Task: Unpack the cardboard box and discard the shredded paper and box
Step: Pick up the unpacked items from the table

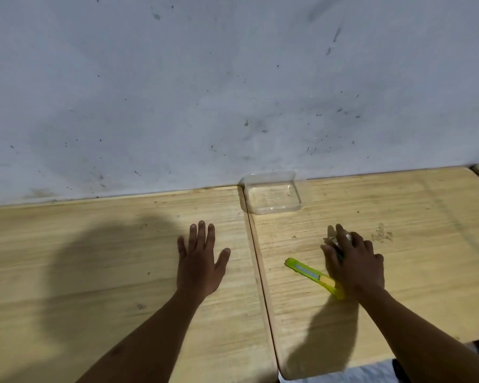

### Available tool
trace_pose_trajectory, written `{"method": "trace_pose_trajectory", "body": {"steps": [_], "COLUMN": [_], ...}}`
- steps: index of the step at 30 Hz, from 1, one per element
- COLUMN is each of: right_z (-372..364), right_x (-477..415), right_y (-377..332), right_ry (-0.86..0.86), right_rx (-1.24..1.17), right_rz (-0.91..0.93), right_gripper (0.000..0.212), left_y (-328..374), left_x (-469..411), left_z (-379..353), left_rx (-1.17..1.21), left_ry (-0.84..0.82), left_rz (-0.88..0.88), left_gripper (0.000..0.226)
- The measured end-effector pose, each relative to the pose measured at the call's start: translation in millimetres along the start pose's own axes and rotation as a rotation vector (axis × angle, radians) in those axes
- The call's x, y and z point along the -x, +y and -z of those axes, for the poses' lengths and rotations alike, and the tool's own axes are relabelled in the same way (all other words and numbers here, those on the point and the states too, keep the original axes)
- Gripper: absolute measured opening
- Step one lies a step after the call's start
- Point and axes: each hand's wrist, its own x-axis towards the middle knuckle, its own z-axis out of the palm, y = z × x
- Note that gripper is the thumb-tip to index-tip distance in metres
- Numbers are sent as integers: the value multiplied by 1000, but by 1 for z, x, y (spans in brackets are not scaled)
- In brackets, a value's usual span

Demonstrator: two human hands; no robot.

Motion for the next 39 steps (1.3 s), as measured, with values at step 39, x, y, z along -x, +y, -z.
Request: {"method": "trace_pose_trajectory", "body": {"steps": [39], "right_z": [34], "right_x": [-164], "right_y": [-146], "right_ry": [-150], "right_rx": [82], "right_rz": [798], "right_gripper": [64], "left_y": [116], "left_x": [-147], "left_z": [72], "left_rx": [1134], "left_ry": [29], "left_rz": [643], "left_gripper": [34]}}
